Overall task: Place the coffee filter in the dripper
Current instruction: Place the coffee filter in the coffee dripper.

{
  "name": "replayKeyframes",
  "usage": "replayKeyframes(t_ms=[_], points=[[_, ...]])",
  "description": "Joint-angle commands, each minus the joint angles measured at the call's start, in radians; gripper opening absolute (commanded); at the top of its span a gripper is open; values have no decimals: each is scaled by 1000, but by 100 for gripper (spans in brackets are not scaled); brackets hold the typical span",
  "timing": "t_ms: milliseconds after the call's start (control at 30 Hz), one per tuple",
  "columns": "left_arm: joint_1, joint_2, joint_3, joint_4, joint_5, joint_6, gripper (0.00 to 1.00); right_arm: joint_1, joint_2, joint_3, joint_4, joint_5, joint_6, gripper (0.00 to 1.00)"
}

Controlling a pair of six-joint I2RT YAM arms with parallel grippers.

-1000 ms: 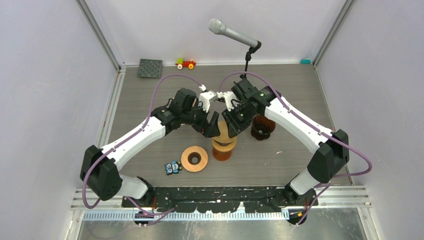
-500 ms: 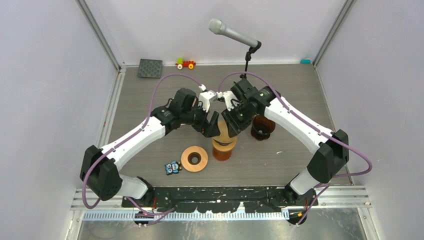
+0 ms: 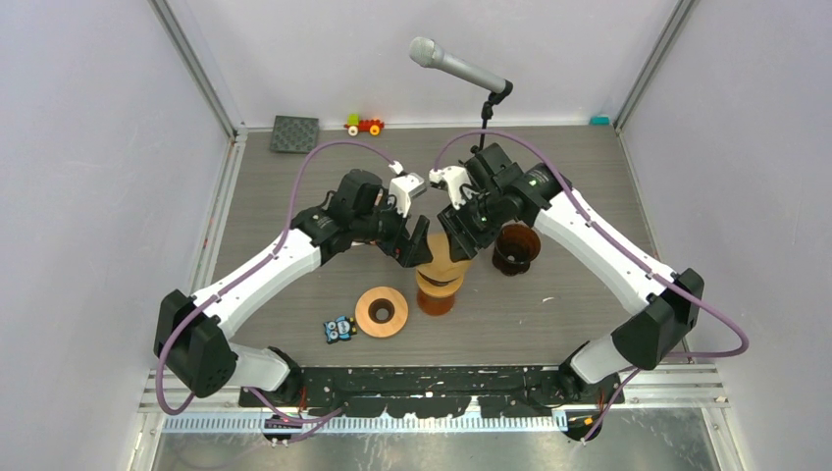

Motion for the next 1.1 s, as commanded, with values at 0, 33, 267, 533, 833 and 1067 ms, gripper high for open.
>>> replayKeyframes(t_ms=[0, 33, 267, 533, 833, 1067], points=[[-1, -28, 44, -17, 9, 20, 89, -11, -72, 66, 28, -27, -19, 54], [-1, -30, 49, -20, 10, 21, 90, -12, -81, 68, 27, -27, -21, 55], [0, -43, 67, -31, 6, 34, 93, -30, -131, 67, 32, -25, -32, 61], [4, -70, 127, -60, 1, 89, 100, -158, -255, -14, 112, -100, -24, 62], [80, -166, 118, -31, 24, 40, 100, -425, -502, -384, 363, -341, -26, 61], [197, -198, 121, -8, 101, 12, 100, -438, -558, -620, 495, -508, -112, 60]])
